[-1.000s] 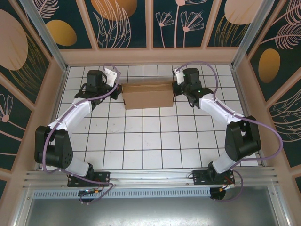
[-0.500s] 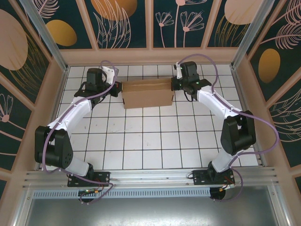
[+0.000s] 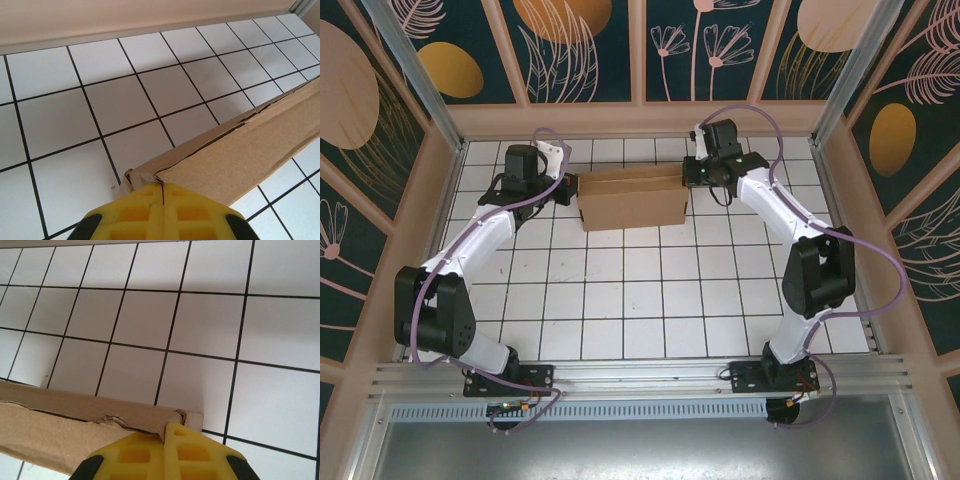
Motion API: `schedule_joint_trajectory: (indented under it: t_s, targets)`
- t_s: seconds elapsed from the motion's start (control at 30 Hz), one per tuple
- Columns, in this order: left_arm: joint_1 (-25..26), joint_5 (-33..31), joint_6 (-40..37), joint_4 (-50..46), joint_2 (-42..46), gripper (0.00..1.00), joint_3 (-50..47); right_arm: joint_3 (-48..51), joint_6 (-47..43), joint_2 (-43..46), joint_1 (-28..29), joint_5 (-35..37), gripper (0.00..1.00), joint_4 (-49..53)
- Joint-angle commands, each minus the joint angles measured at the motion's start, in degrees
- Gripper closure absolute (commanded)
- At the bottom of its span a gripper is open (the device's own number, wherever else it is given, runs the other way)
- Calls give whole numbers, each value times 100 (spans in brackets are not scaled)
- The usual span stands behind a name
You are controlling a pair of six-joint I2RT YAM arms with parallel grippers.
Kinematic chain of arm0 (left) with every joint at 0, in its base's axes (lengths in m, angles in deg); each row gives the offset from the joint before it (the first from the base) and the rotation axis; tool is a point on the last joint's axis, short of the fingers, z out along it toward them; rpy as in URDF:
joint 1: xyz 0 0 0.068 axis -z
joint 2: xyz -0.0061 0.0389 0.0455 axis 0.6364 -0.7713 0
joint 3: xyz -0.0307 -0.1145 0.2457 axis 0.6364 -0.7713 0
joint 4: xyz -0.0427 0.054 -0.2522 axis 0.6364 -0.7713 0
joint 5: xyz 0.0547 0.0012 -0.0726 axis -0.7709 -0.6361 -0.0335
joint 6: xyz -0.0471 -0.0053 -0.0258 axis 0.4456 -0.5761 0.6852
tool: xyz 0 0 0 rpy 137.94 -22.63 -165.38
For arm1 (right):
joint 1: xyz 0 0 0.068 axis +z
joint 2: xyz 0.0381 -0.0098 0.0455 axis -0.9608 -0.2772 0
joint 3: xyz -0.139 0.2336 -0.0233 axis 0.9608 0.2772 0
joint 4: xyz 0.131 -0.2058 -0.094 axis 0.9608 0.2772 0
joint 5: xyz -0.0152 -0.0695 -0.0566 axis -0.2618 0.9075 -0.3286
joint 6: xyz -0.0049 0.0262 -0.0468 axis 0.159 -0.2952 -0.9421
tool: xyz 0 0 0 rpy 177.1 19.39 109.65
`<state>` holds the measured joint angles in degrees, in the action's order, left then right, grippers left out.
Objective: Fold the paper box
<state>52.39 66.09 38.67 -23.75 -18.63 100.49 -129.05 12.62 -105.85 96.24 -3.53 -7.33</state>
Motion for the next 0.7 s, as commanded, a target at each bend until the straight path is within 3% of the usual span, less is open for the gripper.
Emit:
schedule_joint_trajectory:
  t_s: [0.0, 0.23, 0.67]
  targets:
    - [225, 463, -129, 24, -90, 100, 171, -426, 293, -116, 124, -893, 100, 193]
    - [225, 435, -96, -3, -138, 100, 289, -644, 308, -256, 105, -957, 100, 449]
    - [225, 400, 327, -282, -242, 100, 609, 714, -99, 300, 135, -271, 100, -459]
